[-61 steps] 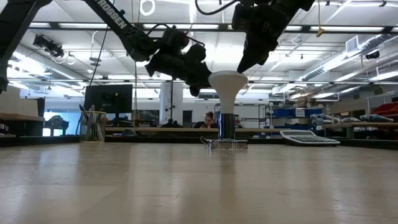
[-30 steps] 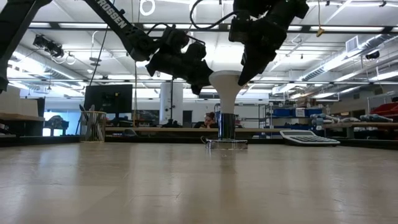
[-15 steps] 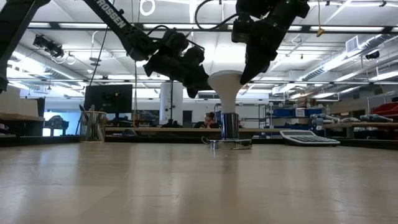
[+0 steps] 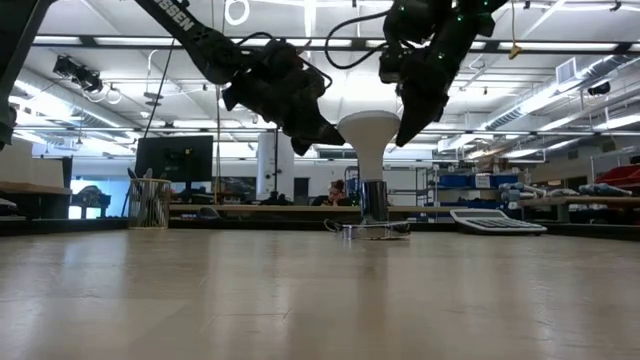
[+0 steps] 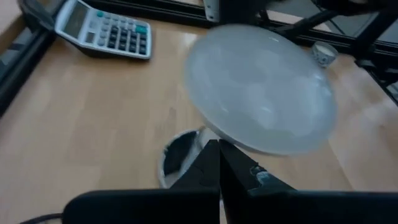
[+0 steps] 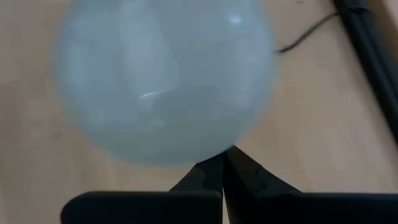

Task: Screw lightbulb
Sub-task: Remove the white lightbulb from the silver lamp

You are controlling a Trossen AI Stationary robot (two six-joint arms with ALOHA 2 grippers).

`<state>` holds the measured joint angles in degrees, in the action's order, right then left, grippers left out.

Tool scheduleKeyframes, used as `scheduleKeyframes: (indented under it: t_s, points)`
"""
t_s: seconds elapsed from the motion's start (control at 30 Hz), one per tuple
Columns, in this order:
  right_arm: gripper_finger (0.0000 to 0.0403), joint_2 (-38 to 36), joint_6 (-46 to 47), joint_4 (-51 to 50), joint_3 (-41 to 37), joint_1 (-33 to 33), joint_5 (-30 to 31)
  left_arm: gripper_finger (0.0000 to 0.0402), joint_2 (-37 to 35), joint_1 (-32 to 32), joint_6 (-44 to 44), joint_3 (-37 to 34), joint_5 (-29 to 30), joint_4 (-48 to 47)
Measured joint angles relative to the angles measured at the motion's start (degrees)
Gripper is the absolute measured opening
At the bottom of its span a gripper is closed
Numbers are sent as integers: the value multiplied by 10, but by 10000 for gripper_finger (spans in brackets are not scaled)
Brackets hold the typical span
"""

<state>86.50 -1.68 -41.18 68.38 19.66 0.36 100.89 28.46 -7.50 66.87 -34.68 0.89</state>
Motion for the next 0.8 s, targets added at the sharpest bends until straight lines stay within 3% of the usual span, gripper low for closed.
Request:
scheduleKeyframes:
  t_s: [0.43, 0.67, 0.8]
  points:
    - [9, -20, -24, 5, 1, 49, 11, 0, 0, -19, -13, 1, 20, -7]
    - [9, -68, -21, -10, 1, 43, 7, 0, 0, 10, -14, 2, 52, -2]
    - [9, -97, -24, -11, 1, 16, -7, 0, 0, 28, 1, 2, 64, 50]
